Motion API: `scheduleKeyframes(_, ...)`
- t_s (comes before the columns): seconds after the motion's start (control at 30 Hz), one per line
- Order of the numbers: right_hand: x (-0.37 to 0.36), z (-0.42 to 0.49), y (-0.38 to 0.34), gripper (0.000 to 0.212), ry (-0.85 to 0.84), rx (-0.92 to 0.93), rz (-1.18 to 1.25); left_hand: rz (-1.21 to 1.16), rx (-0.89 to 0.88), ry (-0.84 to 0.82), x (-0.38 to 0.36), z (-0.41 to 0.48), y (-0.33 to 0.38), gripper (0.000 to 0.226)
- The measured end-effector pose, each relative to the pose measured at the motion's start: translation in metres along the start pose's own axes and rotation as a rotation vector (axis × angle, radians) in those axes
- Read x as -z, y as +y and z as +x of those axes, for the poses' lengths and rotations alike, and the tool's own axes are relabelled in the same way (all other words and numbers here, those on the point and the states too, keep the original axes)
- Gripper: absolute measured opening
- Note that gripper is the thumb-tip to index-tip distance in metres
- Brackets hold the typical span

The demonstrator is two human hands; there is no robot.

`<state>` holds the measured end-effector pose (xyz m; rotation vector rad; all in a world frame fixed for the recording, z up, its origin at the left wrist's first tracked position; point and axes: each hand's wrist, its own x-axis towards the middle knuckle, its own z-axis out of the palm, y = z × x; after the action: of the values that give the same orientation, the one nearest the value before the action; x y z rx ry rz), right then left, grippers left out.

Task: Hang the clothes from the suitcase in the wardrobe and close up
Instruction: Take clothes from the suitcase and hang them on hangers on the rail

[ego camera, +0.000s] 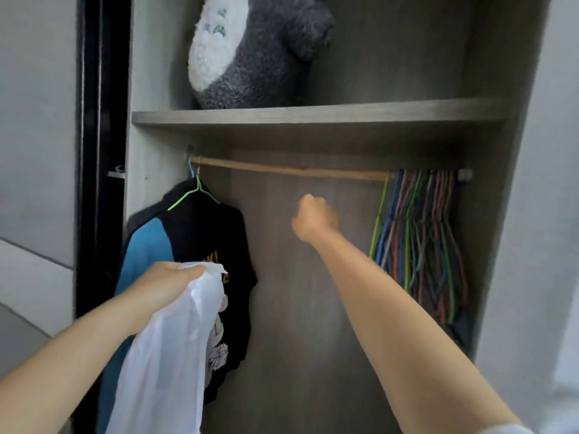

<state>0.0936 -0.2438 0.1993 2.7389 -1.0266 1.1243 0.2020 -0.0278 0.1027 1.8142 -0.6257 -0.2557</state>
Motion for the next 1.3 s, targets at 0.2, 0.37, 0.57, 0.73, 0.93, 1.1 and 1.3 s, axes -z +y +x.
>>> scheduleKeyframes(0.2, 0.037, 0.032, 0.061, 0.042, 0.036, -0.168, -0.565, -0.037, -0.103, -0.038, -0.031, 0.005, 0.028, 0.020)
scheduleKeyframes(0.37, 0.028, 0.033, 0.083, 0.040, -0.020, -0.217, -0.592, 0.008, -0.154, -0.055, -0.027, 0.003, 0.031, 0.019)
scheduleKeyframes(0.57, 0.038, 0.047, 0.078, 0.031, 0.047, -0.451, 0.043, 0.057, -0.097, -0.012, -0.005, 0.003, 0.023, 0.016)
scheduleKeyframes(0.73, 0.034, 0.055, 0.054, 0.033, 0.143, -0.423, 0.367, 0.149, -0.025, -0.050, 0.009, 0.005, 0.006, 0.018)
scheduleKeyframes(0.93, -0.038, 0.004, 0.023, 0.028, 0.218, -0.339, 0.654, 0.166, -0.023, 0.034, 0.020, -0.003, -0.006, 0.019)
scheduleKeyframes(1.1, -0.105, -0.070, 0.001, 0.044, -0.008, -0.400, 1.175, 0.022, 0.025, -0.005, 0.042, -0.024, -0.019, 0.013)
scheduleKeyframes(1.3, -0.123, -0.112, 0.001, 0.038, -0.516, -0.500, 1.620, 0.056, 0.068, 0.096, 0.075, -0.050, -0.042, 0.010)
